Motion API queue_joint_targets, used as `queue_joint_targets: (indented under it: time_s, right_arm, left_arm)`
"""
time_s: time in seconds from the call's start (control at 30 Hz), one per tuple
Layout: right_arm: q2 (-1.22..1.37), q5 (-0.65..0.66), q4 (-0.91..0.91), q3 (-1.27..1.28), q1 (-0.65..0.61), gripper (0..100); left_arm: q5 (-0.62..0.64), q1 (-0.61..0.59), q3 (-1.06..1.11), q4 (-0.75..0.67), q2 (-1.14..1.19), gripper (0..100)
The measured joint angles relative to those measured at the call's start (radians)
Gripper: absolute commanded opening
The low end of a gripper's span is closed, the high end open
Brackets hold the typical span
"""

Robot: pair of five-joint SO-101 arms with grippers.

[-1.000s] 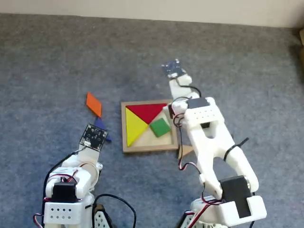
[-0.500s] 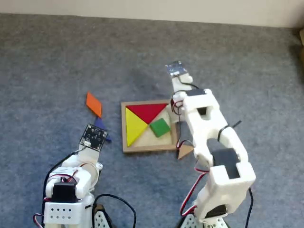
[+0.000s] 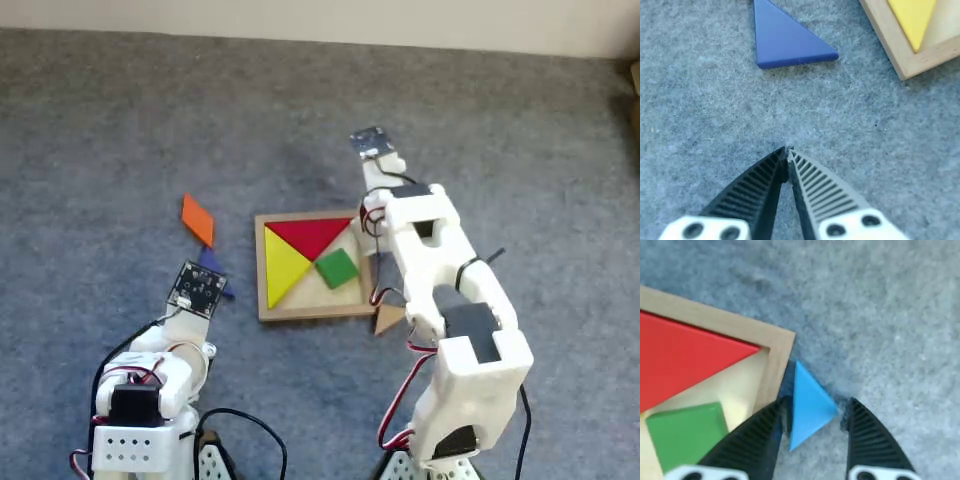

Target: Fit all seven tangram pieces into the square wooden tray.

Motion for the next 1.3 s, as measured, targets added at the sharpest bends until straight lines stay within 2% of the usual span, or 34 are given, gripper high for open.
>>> queue_joint_targets:
  time_s: [0.33,0.67,0.87,1.03,1.3]
  right_arm:
    - [-0.012,0.0,-0.002,0.0,0.034,8.8]
    - [-0.365,0.0,0.06,0.158,0.026,8.8]
    - [-0.539,0.0,0.06,0.328,-0.132,8.8]
    - [-0.571,0.008,0.06,0.399,-0.261,8.8]
    - [-0.571,0.19,0.06,0.431,-0.367,8.8]
  left_arm:
    - [0.0,0.0,0.0,0.0,0.0,0]
    - [0.0,0.0,0.0,0.0,0.0,0]
    - [0.0,0.0,0.0,0.0,0.0,0]
    - [0.0,0.0,0.0,0.0,0.0,0]
    - [0.0,0.0,0.0,0.0,0.0,0]
